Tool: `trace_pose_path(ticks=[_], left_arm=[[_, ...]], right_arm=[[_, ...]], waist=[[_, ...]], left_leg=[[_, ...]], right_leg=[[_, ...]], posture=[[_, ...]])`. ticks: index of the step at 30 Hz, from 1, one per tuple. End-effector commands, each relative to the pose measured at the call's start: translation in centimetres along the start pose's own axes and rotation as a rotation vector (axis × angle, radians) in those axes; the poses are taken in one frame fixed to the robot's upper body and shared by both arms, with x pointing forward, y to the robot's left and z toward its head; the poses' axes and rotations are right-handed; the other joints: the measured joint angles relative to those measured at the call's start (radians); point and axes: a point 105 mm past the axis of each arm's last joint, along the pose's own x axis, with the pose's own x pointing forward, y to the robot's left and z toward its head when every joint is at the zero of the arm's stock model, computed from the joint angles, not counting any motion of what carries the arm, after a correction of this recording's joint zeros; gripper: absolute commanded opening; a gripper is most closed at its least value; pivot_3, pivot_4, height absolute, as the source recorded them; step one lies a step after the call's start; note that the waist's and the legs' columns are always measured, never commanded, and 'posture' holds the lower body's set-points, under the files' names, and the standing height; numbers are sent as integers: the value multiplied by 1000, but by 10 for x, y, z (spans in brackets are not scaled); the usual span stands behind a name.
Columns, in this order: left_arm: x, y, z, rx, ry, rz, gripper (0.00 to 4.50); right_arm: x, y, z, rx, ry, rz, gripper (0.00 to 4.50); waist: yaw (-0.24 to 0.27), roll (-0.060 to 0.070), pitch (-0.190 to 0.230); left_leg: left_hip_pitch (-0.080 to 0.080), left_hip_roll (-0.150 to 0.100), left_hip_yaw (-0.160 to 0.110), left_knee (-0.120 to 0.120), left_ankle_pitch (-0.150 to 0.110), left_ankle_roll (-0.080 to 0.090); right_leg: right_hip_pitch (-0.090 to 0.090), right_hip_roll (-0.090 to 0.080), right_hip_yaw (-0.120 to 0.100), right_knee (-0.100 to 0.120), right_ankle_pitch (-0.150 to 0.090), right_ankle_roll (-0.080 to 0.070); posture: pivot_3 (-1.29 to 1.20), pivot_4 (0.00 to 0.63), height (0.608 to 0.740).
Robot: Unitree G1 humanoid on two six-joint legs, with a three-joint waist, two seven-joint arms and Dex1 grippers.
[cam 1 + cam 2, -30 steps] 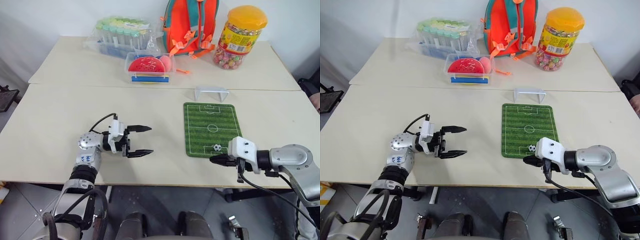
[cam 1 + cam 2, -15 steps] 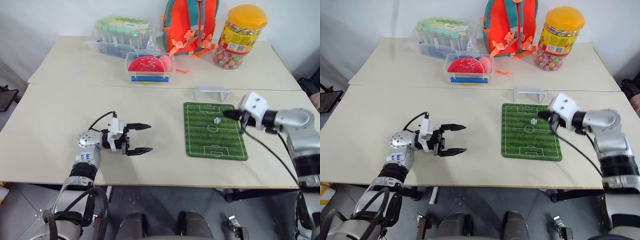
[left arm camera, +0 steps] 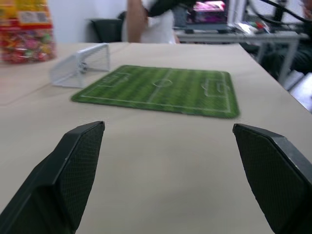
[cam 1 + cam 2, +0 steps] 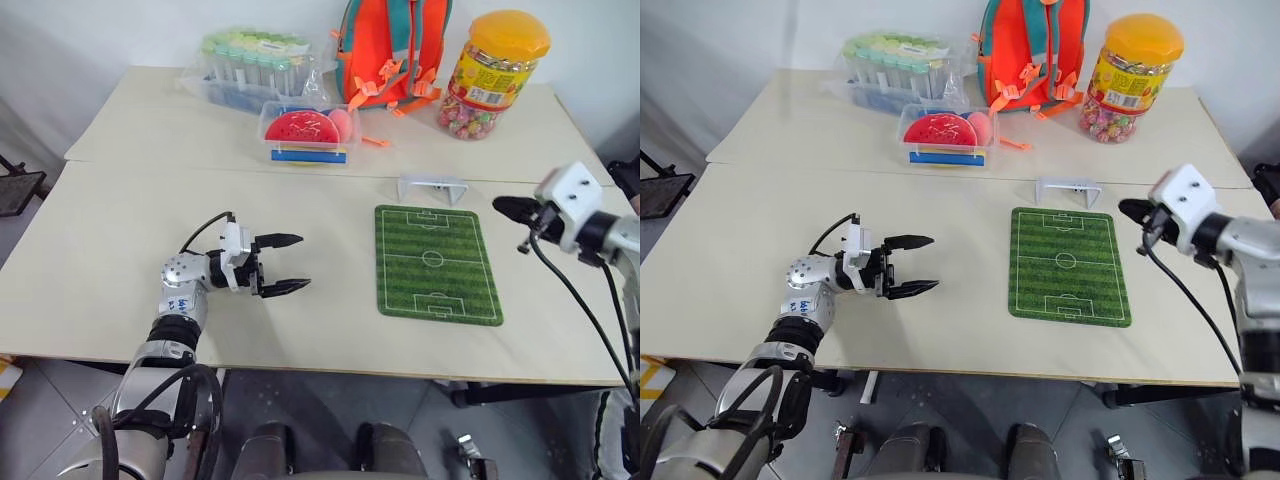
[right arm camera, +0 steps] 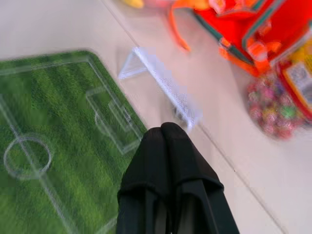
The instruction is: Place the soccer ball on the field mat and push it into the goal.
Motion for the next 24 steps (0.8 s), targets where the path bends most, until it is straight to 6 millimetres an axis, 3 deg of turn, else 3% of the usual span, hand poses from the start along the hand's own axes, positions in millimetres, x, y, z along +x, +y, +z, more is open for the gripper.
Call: trace_pose_path(ticks=[1,11,18,24], left_arm=[[-3,17,14,-13,-53,91,4500],[-41,27,12,-77,53,157,4500],[-67,22,7,-88,131,140,4500],[-64,23,8,-87,122,146,4500]], right_arm=[[-28,10,-8,61,-13,9,1223],[-88,42,-48,200,-23,91,4453],[-106,37,-72,229,-17,28,4453],[-104,33,-80,247,-13,-19,4453]], waist=[[3,0,0],[-14,0,0],[-14,0,0],[-13,0,0]], left_leg=[[0,0,0,0,0,0],[2,0,3,-1,0,0],[3,0,3,0,0,0],[3,0,3,0,0,0]], right_leg=[[0,0,0,0,0,0],[1,0,1,-1,0,0],[1,0,2,-1,0,0],[1,0,2,-1,0,0]], posture=[[0,150,740],[0,150,740],[0,150,740],[0,150,740]])
